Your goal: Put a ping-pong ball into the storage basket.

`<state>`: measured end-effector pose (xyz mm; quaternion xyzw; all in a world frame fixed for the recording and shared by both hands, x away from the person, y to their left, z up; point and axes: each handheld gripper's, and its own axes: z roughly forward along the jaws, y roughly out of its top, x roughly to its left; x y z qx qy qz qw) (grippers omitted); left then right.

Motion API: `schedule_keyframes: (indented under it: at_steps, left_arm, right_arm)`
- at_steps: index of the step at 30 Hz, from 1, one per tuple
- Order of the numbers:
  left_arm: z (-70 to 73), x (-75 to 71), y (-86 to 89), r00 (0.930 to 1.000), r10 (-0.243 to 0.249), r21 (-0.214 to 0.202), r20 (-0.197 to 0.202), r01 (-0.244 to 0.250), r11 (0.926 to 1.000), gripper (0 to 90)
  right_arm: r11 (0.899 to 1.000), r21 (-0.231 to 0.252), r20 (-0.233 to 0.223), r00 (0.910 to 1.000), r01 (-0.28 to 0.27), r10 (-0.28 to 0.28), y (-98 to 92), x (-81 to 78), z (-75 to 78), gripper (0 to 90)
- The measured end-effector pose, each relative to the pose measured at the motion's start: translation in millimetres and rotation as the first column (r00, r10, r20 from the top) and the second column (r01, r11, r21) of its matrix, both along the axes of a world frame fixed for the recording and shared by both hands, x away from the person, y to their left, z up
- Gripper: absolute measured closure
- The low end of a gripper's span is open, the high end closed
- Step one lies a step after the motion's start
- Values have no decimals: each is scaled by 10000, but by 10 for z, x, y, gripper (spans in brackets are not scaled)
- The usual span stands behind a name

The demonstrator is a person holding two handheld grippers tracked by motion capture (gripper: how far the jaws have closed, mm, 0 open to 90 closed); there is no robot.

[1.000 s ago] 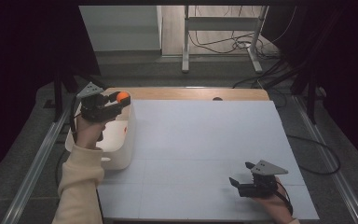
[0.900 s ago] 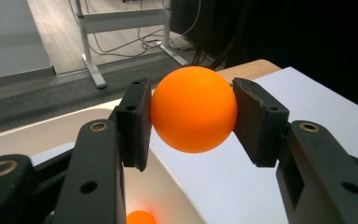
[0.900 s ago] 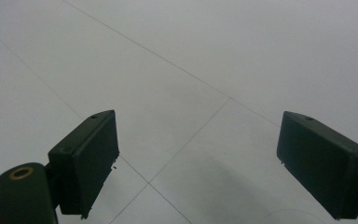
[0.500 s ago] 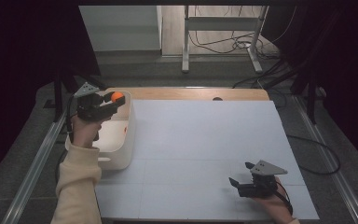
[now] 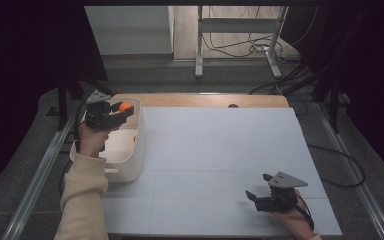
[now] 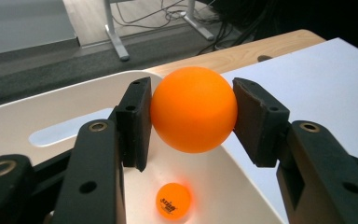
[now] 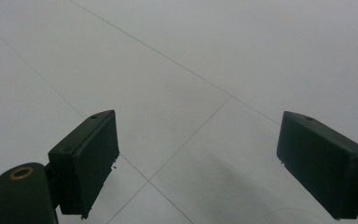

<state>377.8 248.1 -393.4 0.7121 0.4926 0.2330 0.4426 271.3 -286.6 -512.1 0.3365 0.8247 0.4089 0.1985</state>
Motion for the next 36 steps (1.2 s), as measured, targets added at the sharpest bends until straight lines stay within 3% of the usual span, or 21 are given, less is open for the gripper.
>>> schedule_keyframes:
  at_steps: [11,29,31,32,33,36]
  left_arm:
    - [-83,69,14,9975,338,490,-616,-308,9983,497]
    - [-82,62,29,9975,436,416,-558,-413,9983,488]
    - [-75,59,35,9973,562,392,-464,-544,9977,466]
    - [-65,56,35,9962,801,389,-339,-788,9961,295]
    - [-48,47,37,9946,1015,309,-227,-1007,9944,295]
    - [-16,23,50,9954,961,-85,-56,-961,9953,208]
  right_arm:
    - [10000,2,0,10000,2,-2,0,1,-1,132]
    - [10000,4,-4,10000,2,-2,0,1,0,132]
    - [10000,-13,-14,10000,-3,2,-1,0,1,132]
    - [10000,4,-2,10000,-7,7,0,0,0,132]
    - [10000,4,-2,10000,-7,7,0,0,0,132]
    - [10000,10,-5,10000,-7,7,-1,1,0,132]
